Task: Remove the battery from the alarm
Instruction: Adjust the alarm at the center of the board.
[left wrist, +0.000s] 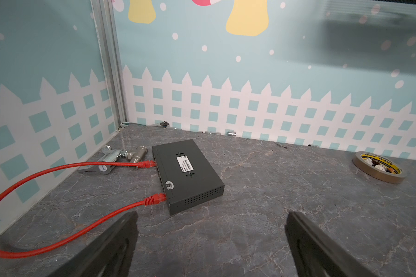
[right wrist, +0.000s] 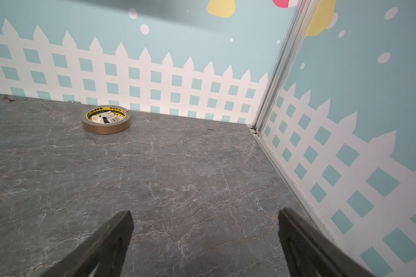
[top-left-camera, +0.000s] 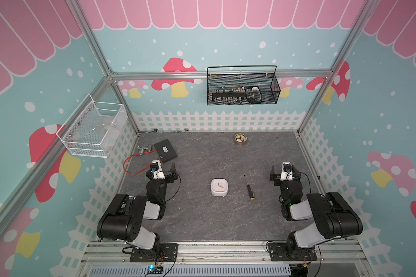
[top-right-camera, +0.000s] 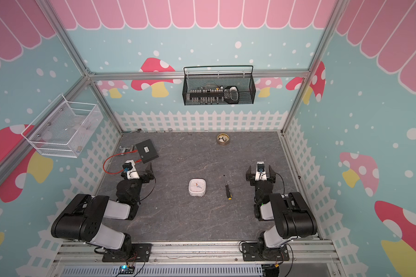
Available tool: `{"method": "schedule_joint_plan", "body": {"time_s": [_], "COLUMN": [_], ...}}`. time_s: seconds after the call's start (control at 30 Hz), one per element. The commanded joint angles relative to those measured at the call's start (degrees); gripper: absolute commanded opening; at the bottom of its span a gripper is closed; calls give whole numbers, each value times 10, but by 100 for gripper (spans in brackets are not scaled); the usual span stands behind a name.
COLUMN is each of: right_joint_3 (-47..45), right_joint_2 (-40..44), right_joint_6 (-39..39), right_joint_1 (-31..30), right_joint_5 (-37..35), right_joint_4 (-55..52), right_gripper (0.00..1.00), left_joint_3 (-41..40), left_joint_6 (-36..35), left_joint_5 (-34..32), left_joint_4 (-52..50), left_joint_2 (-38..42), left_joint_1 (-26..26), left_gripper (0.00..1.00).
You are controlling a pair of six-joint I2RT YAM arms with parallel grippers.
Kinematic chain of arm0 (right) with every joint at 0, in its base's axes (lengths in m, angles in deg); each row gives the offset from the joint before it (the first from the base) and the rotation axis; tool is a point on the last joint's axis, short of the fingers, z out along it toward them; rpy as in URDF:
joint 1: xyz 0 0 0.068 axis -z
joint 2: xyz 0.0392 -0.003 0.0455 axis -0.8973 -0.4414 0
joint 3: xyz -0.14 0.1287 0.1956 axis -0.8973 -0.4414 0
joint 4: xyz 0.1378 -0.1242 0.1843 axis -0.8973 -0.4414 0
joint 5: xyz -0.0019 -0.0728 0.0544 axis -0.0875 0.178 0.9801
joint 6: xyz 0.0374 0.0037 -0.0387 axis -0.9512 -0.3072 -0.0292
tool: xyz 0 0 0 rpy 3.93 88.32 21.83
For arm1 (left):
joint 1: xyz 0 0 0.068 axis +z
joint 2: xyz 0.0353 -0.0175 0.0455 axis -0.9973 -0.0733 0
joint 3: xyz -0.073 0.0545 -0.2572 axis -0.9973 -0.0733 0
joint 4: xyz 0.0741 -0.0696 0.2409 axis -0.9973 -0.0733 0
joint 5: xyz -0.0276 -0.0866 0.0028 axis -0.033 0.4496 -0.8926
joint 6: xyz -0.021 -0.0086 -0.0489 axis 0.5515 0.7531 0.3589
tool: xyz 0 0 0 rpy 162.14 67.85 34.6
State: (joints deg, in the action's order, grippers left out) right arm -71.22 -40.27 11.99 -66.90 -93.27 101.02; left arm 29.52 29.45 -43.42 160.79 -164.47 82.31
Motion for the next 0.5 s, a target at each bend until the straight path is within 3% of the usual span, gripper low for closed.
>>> {"method": "schedule_joint_plan", "body": {"time_s": [0.0, 0.47], "right_joint_3": [4, 3], "right_joint_2": [3, 6], "right_joint_6": [-2, -4], "right_joint_1": [-2, -1], "right_joint_5": [-3, -2], "right_joint_4": [3, -1], "right_gripper": [99, 100], "left_joint_3": [10, 10], "left_joint_6": [-3, -3], "left_joint_5": [5, 4], "left_joint_4": [-9, -8], "left_joint_2": [0, 0], "left_joint_1": [1, 0], "left_gripper": [99, 99]}}
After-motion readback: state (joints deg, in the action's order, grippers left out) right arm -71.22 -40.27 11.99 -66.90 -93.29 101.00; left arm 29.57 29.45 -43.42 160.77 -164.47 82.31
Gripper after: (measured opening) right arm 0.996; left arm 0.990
